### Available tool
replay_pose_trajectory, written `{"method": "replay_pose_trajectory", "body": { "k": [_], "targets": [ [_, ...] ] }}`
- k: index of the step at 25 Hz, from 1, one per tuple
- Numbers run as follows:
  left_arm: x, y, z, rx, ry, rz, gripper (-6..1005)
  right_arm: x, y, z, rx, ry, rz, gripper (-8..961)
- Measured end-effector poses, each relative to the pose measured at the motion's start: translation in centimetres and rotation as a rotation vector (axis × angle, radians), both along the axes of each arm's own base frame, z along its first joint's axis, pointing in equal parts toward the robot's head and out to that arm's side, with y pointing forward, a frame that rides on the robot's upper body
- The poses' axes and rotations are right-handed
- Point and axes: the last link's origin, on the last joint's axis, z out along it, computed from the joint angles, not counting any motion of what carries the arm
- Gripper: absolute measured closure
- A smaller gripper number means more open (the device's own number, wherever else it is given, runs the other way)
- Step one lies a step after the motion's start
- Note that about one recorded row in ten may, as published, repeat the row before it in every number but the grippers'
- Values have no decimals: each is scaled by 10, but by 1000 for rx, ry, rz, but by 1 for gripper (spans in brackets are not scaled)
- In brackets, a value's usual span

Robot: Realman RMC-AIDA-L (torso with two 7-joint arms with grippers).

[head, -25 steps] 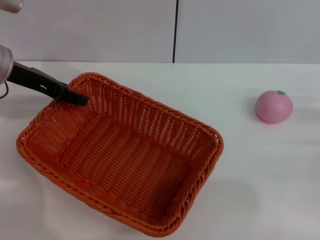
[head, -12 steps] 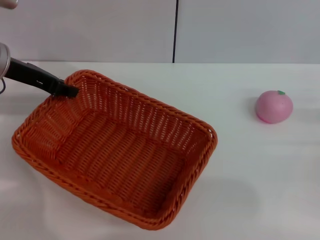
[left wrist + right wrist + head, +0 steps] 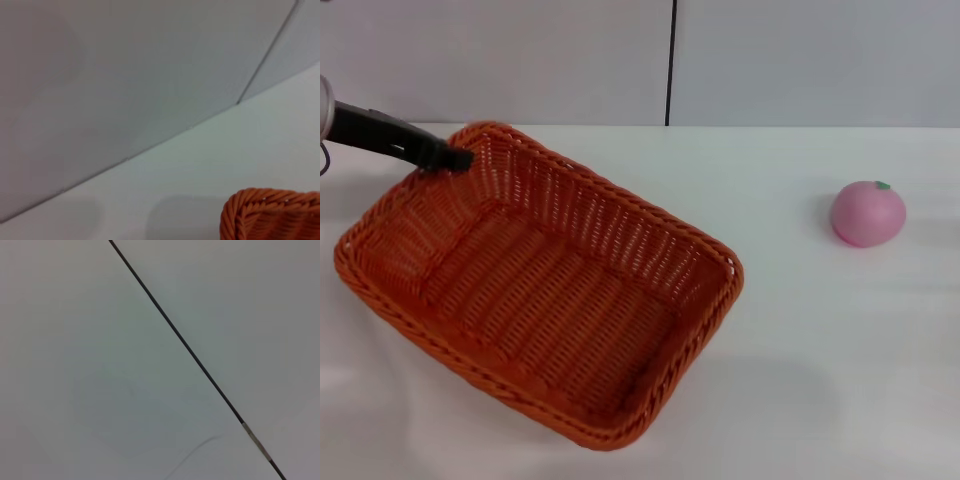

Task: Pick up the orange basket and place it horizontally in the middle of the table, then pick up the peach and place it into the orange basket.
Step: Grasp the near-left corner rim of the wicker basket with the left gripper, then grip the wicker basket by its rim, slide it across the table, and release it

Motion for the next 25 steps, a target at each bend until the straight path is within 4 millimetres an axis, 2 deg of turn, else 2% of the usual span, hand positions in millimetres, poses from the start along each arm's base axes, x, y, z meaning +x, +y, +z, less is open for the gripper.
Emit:
{"method": "replay_pose_trajectory", "body": {
  "k": [11, 25],
  "targets": [
    [-9, -6, 31, 93, -275, 114, 818, 0, 2, 0, 0, -1, -3, 238],
    [-11, -12, 36, 149, -455, 190, 815, 1, 5, 0, -5, -3, -14, 238]
  ]
}}
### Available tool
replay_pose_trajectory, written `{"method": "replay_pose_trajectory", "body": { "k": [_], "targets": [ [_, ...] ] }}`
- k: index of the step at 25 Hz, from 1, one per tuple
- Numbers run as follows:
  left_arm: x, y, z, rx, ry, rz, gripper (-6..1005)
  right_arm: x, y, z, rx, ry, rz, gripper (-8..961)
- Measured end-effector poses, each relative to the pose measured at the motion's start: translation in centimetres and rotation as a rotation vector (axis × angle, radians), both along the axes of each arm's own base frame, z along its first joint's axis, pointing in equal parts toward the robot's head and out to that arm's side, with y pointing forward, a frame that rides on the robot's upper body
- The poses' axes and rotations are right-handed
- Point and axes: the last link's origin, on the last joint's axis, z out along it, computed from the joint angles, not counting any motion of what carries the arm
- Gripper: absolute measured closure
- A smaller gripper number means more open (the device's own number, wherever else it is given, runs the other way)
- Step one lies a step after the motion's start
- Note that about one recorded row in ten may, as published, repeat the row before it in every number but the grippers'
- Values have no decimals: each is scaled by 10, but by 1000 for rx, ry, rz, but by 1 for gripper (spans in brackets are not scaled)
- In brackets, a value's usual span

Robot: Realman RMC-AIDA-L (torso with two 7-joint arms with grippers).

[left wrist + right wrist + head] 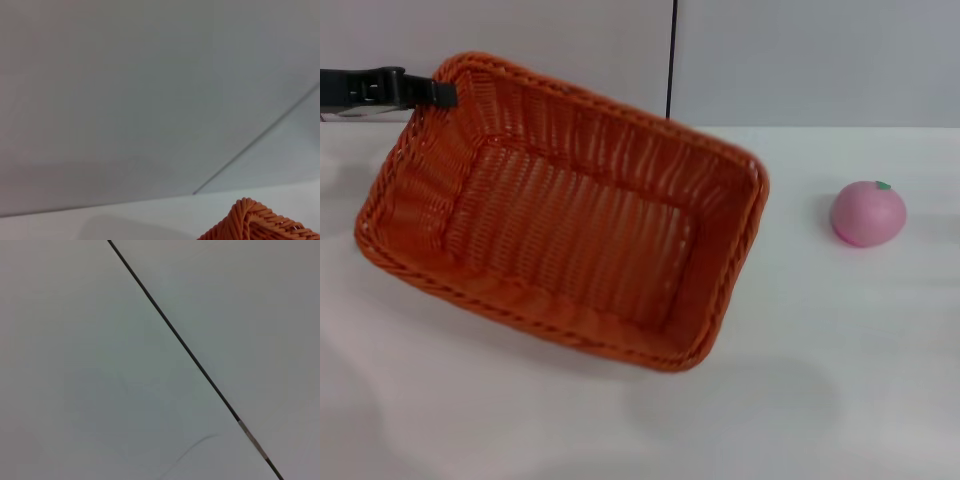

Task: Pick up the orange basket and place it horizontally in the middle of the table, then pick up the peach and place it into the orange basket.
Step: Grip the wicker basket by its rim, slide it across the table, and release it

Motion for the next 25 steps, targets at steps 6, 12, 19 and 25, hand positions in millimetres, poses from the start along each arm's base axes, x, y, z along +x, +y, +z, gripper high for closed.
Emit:
{"method": "replay_pose_trajectory", "body": {
  "k": [6, 12, 19, 25],
  "targets": [
    [-5, -2, -3, 25, -58, 53, 803, 2, 1, 1, -1, -6, -11, 238],
    [-22, -11, -4, 68, -147, 135, 792, 2, 2, 3, 0, -11, -11, 238],
    [-47, -32, -15, 88, -246, 218, 779, 5, 7, 4, -3, -12, -39, 238],
    [-55, -45, -22, 96, -289, 247, 768, 3, 12, 4, -3, -12, -36, 241]
  ]
}}
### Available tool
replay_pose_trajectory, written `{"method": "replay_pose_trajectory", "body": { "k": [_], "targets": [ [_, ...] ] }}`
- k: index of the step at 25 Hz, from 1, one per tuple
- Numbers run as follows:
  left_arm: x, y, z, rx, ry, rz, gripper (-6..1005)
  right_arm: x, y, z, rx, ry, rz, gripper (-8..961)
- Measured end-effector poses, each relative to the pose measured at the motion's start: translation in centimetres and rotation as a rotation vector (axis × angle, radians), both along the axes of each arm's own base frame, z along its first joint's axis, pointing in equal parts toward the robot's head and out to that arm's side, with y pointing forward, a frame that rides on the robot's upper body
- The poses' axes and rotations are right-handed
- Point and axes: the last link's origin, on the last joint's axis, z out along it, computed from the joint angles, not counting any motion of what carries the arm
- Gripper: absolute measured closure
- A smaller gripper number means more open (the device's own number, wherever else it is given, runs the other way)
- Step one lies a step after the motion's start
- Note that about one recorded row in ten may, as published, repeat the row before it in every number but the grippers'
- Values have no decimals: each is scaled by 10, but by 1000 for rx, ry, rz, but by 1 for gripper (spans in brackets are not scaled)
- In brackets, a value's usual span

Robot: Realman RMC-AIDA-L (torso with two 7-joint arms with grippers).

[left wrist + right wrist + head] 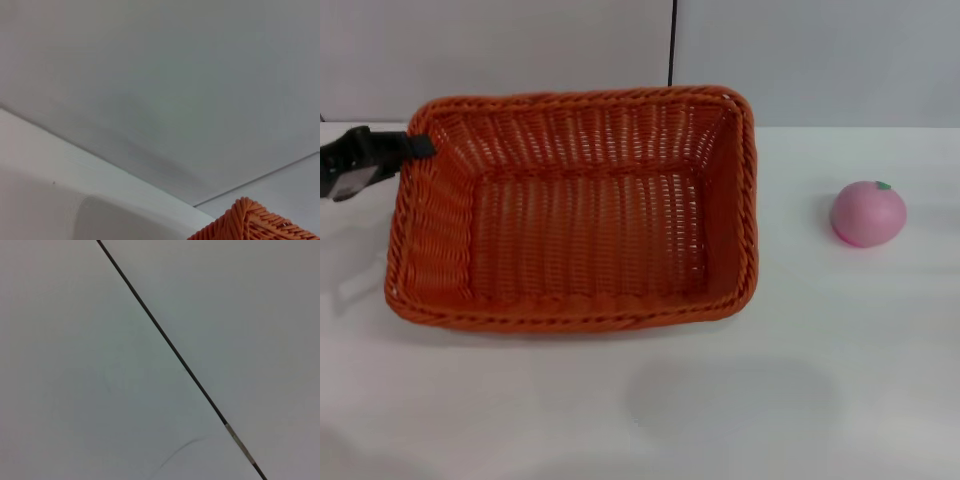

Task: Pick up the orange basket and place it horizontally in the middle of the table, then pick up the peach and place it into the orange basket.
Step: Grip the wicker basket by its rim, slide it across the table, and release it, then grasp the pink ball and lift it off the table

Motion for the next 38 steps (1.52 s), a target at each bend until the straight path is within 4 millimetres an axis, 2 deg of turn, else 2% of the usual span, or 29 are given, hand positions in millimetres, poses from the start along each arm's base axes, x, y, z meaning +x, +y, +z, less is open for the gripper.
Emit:
{"method": "replay_pose_trajectory", "body": {
  "k": [1, 6, 22, 25, 28, 29, 30, 32, 35, 38],
  "targets": [
    [-5, -7, -7, -2, -13, 8, 766, -1, 1, 0, -2, 0, 2, 242],
    [-9, -12, -13, -7, -9, 3, 757, -2, 3, -2, -10, 0, 2, 245],
    [-14, -15, -17, -30, 9, -26, 727, -2, 4, -3, -14, 2, 0, 255],
    [-13, -14, -16, -11, 23, -54, 623, -2, 4, -3, -13, 5, 4, 257],
    [-8, -9, -9, 56, 64, -158, 519, -2, 3, 0, -11, -1, 7, 259],
    [-8, -9, -9, 56, 64, -158, 406, -2, 3, 2, -10, -7, 11, 259],
    [-5, -7, -5, 114, 110, -246, 292, -2, 3, 4, -10, -13, 17, 260],
    [-7, -4, 0, 247, 188, -340, 270, -2, 3, 12, -14, -22, 30, 261],
    [-12, 0, 6, 404, 225, -351, 237, -6, 2, 33, -63, -76, 94, 263],
    [-12, 0, 6, 603, 227, -391, 203, -11, 3, 44, -111, -91, 136, 265]
  ]
}}
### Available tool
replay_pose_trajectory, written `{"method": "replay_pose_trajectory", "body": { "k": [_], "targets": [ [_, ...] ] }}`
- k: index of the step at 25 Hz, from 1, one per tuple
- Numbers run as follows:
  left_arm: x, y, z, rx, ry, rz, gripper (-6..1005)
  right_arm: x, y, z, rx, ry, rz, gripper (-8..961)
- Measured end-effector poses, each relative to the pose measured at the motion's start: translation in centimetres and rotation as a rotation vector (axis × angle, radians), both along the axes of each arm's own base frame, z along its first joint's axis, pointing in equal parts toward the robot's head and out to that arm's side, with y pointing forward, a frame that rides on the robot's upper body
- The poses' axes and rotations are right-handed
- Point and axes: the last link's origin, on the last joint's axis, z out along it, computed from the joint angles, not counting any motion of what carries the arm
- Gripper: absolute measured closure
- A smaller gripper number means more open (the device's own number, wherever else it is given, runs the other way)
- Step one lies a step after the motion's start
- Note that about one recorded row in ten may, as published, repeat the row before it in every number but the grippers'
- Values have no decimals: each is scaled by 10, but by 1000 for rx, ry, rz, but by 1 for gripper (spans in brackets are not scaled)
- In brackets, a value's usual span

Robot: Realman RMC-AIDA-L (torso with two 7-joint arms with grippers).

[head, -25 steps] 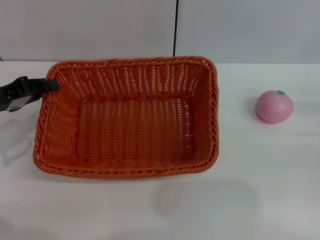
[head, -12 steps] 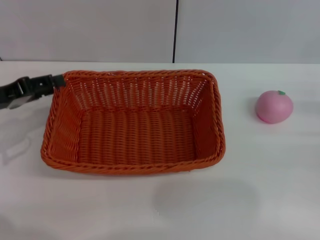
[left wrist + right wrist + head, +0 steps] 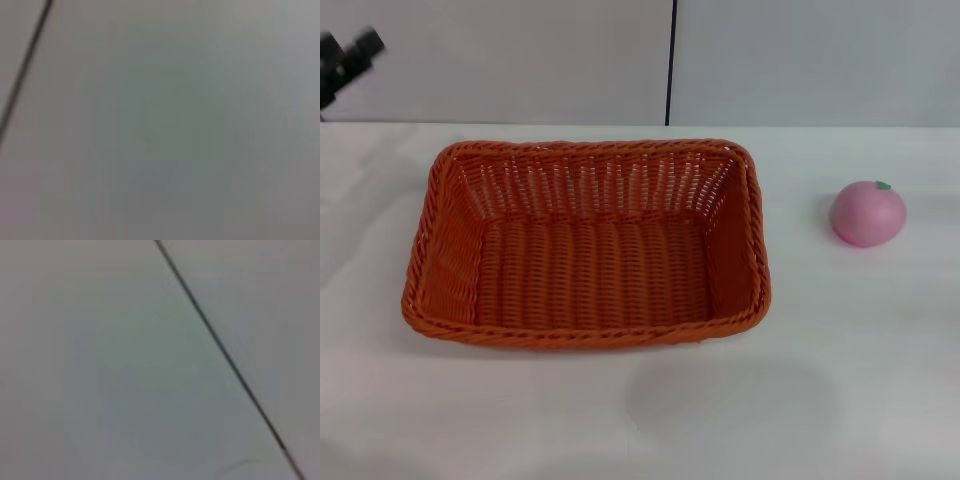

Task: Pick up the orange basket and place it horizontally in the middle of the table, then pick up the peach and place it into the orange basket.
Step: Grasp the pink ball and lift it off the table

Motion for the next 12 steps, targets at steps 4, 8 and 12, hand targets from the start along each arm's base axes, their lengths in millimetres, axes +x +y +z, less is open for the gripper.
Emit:
{"method": "replay_pose_trajectory", "body": {
  "k": [4, 8, 12],
  "targets": [
    [4, -8, -7, 261, 15, -85, 170, -14, 4, 25, -162, 6, 74, 267],
    [7, -20, -18, 413, 54, -122, 172, -40, 15, 42, -407, -57, 126, 270],
    [6, -25, -21, 443, 75, -127, 173, -69, 32, 46, -699, -177, 132, 272]
  ]
}}
